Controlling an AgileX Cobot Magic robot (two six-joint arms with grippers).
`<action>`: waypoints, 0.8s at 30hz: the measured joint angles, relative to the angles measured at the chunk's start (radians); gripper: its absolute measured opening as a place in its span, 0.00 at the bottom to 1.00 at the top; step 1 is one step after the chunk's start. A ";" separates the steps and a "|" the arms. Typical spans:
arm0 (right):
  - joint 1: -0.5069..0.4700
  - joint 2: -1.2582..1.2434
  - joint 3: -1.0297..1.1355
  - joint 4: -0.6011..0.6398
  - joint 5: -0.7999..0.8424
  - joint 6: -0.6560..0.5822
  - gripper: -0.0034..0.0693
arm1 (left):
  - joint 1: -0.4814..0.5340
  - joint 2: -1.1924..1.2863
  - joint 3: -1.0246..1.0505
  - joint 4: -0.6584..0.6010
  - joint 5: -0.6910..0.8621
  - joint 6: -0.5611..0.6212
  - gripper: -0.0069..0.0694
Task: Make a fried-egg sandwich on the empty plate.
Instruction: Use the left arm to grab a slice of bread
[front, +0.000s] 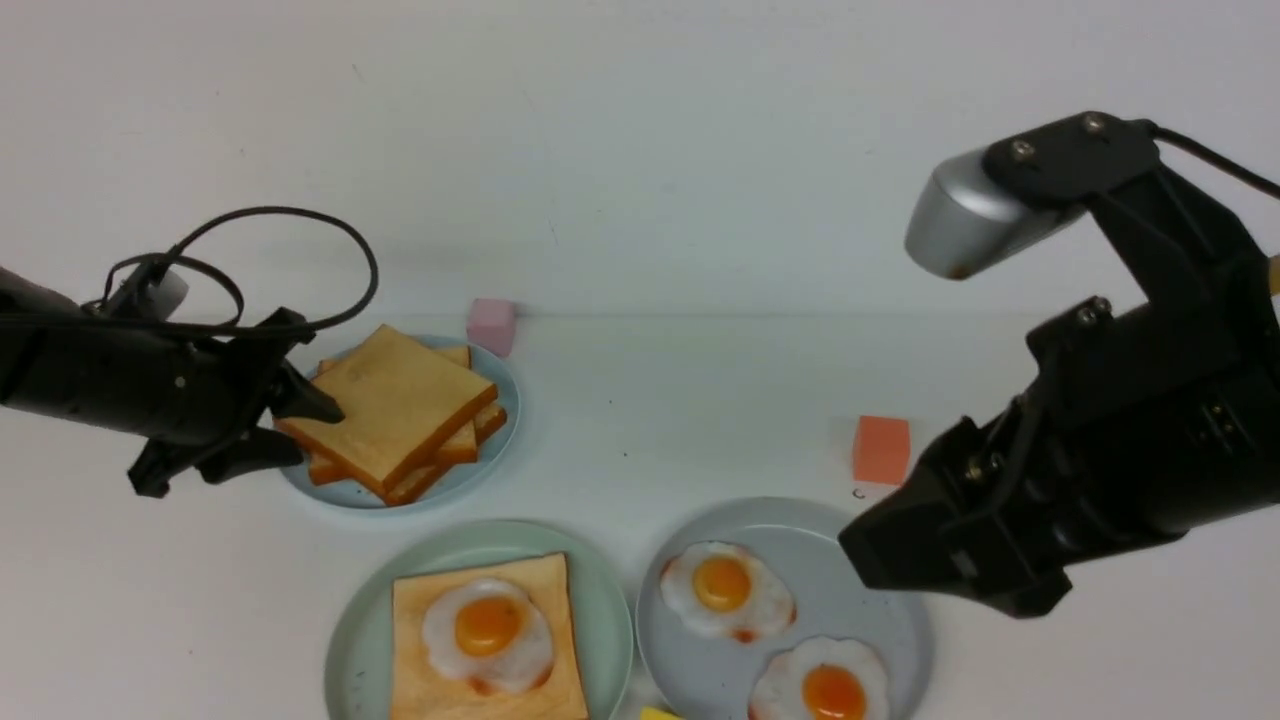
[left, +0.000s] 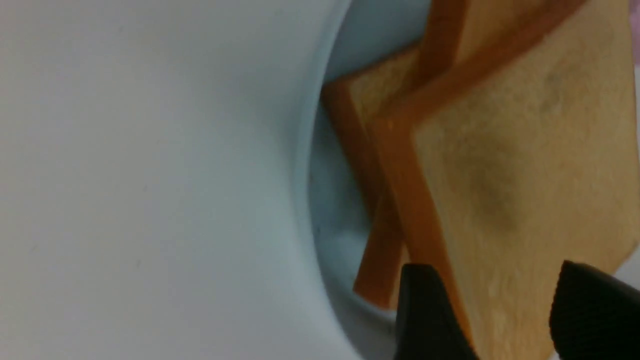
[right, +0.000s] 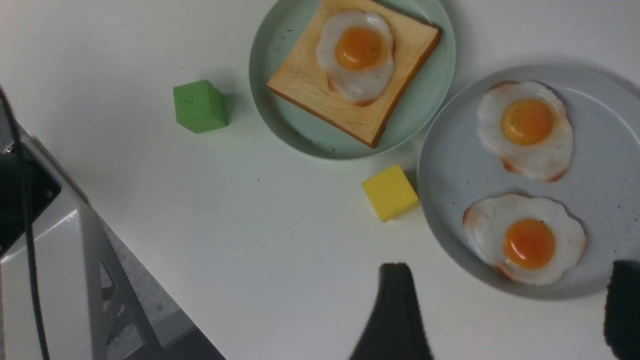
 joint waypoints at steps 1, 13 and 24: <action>0.000 0.000 0.000 0.000 0.000 0.000 0.78 | 0.000 0.012 0.000 -0.043 -0.006 0.028 0.56; 0.001 0.000 0.000 0.012 0.002 0.011 0.78 | 0.000 0.089 -0.005 -0.271 -0.019 0.255 0.28; 0.001 0.000 0.000 0.016 0.017 0.026 0.78 | 0.004 -0.074 -0.004 -0.150 -0.005 0.256 0.15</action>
